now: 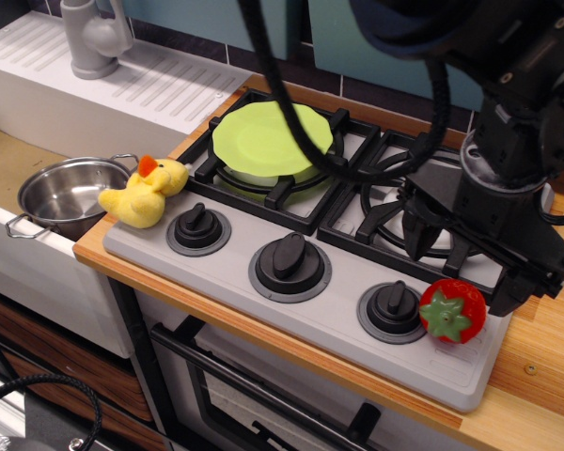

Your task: Put strawberry on plate and stuffedduck in pot or pan in sink

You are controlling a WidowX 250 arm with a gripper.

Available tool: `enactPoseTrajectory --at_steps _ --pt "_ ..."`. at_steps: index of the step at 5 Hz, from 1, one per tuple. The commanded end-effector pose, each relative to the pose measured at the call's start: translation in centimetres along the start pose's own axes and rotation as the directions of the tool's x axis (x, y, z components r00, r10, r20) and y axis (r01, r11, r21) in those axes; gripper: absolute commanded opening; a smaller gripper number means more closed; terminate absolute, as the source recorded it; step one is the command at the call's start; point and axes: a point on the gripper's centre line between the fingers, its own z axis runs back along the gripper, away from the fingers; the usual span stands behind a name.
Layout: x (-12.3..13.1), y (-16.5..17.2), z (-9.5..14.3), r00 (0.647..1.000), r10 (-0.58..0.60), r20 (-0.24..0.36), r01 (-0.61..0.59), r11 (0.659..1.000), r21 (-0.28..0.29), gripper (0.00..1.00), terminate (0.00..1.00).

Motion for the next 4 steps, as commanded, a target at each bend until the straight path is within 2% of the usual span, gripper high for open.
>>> enactPoseTrajectory --at_steps 1,4 --pt "0.3 -0.8 -0.5 0.999 0.014 0.030 -0.015 1.000 0.021 1.00 0.00" --pt "-0.2 -1.6 -3.8 0.996 0.009 0.086 -0.008 1.000 -0.009 1.00 0.00"
